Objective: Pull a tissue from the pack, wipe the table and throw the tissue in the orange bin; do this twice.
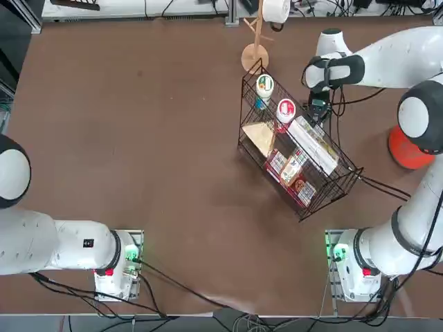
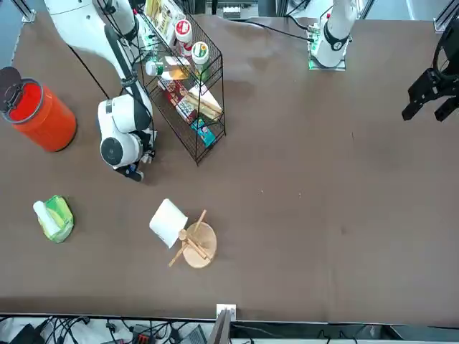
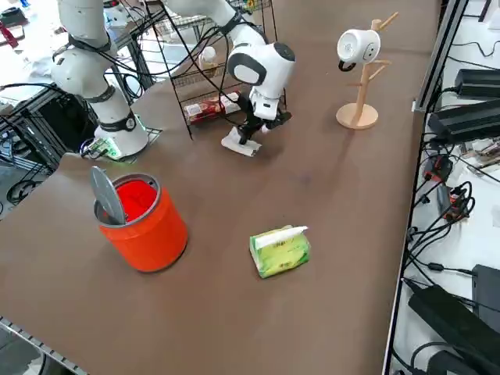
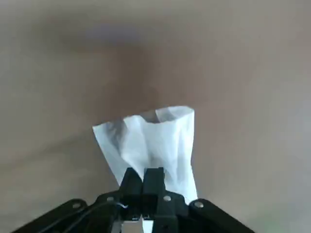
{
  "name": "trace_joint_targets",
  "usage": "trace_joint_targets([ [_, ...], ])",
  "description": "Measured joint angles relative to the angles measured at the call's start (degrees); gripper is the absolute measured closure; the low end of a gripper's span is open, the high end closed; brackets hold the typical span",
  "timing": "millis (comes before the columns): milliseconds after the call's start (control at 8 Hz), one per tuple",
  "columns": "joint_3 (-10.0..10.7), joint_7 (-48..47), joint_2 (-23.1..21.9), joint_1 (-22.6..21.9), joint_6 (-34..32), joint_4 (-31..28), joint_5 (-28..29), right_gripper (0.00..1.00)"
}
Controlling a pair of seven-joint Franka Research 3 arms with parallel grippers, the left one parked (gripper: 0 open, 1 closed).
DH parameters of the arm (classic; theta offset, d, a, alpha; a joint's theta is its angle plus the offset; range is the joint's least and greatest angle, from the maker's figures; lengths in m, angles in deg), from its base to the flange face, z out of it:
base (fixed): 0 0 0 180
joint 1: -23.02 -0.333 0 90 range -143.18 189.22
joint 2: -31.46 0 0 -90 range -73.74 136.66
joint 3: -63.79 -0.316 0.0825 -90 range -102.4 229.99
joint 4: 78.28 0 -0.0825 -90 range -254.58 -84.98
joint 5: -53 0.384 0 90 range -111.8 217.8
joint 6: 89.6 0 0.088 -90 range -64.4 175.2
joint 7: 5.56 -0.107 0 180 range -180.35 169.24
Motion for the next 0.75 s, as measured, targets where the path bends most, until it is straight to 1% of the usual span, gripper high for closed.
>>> trace_joint_targets([
  [500, 0.2, 0.0, 2.1, 0.0, 0.1, 2.7, -0.2, 0.99],
  [750, 0.3, 0.0, 2.2, 0.2, 0.2, 3.1, -1.9, 0.99],
])
